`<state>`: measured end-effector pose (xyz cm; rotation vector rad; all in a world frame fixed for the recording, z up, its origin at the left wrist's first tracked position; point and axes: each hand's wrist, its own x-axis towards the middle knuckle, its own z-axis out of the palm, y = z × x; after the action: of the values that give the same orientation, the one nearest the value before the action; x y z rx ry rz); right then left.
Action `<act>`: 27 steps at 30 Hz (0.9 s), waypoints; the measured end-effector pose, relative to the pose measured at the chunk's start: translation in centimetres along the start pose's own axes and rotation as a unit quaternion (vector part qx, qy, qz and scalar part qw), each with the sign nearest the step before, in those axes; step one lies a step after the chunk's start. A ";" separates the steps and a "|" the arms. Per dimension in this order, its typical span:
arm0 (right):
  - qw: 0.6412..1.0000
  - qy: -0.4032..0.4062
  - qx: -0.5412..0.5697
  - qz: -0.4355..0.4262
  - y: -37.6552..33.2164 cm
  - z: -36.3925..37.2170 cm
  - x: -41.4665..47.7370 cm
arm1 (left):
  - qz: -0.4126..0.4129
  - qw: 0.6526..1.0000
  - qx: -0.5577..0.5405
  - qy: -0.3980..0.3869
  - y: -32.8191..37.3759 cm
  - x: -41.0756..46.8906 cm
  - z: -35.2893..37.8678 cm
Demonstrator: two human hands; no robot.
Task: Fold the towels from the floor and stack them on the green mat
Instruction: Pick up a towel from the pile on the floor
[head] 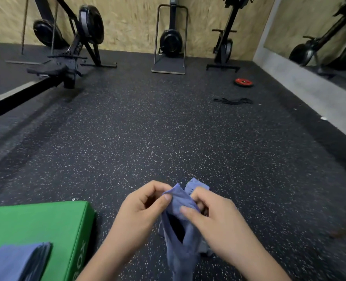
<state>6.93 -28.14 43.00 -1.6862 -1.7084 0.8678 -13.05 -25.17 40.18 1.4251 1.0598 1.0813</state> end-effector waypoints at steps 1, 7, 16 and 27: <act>1.000 0.002 -0.004 0.001 0.1 -0.1 -0.2 | -0.003 1.000 0.004 -0.017 -0.2 -0.1 0.1; 0.999 0.015 -0.044 -0.020 0.1 0.3 -0.4 | 0.036 0.999 0.028 0.007 -0.7 0.4 1.5; 1.000 -0.012 0.009 -0.002 0.8 1.0 1.1 | 0.054 0.994 0.031 0.089 0.1 1.4 -0.7; 0.990 -0.123 -0.048 -0.042 2.7 -0.8 1.4 | 0.043 0.988 -0.017 0.148 -1.3 2.0 -5.9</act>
<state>9.18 -26.71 41.33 -1.6105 -1.9989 1.0017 -18.42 -21.91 39.52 1.3188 1.1900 1.3977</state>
